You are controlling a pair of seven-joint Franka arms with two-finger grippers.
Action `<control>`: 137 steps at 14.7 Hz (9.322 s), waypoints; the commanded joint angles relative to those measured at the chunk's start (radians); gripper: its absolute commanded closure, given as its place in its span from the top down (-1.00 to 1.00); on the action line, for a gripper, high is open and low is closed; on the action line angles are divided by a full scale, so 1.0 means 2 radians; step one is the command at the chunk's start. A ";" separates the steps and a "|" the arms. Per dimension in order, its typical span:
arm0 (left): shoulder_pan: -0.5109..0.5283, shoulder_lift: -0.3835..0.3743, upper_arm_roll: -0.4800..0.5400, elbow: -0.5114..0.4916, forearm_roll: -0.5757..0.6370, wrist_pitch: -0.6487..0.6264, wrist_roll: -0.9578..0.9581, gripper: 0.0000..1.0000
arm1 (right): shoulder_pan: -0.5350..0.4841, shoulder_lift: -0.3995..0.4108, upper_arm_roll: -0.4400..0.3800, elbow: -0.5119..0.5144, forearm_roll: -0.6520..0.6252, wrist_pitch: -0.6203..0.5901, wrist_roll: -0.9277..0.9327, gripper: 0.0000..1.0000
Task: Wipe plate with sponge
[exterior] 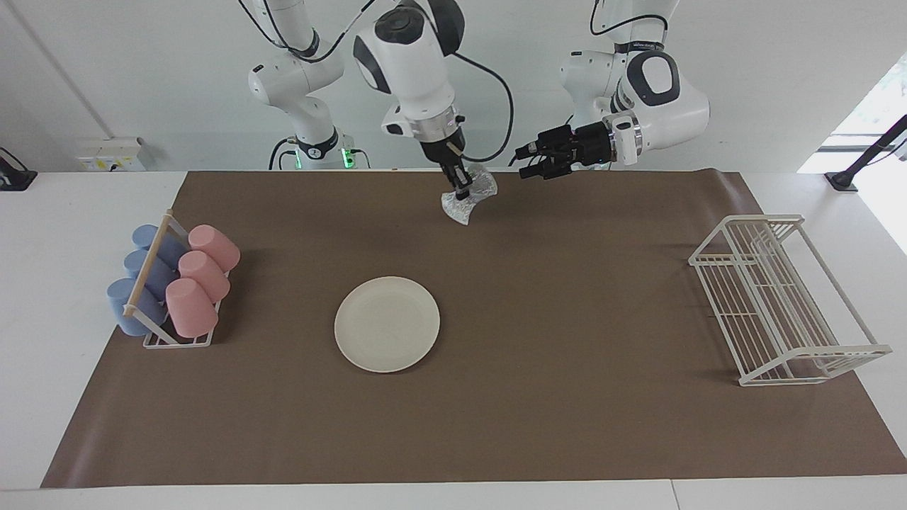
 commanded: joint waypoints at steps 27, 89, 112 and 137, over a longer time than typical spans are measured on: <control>0.143 0.065 -0.003 0.161 0.481 -0.078 -0.110 1.00 | -0.077 0.136 0.005 -0.120 0.031 0.274 -0.248 -1.00; -0.063 0.042 -0.008 0.114 0.097 0.092 -0.268 0.74 | 0.063 0.104 0.007 0.285 -0.099 -0.230 0.199 -1.00; -0.061 0.024 -0.016 0.121 0.096 0.087 -0.374 -1.00 | 0.044 0.064 0.001 0.252 -0.094 -0.240 0.057 1.00; 0.038 0.152 -0.014 0.317 0.667 -0.209 -0.397 -1.00 | -0.240 -0.033 -0.002 0.181 -0.116 -0.336 -0.749 1.00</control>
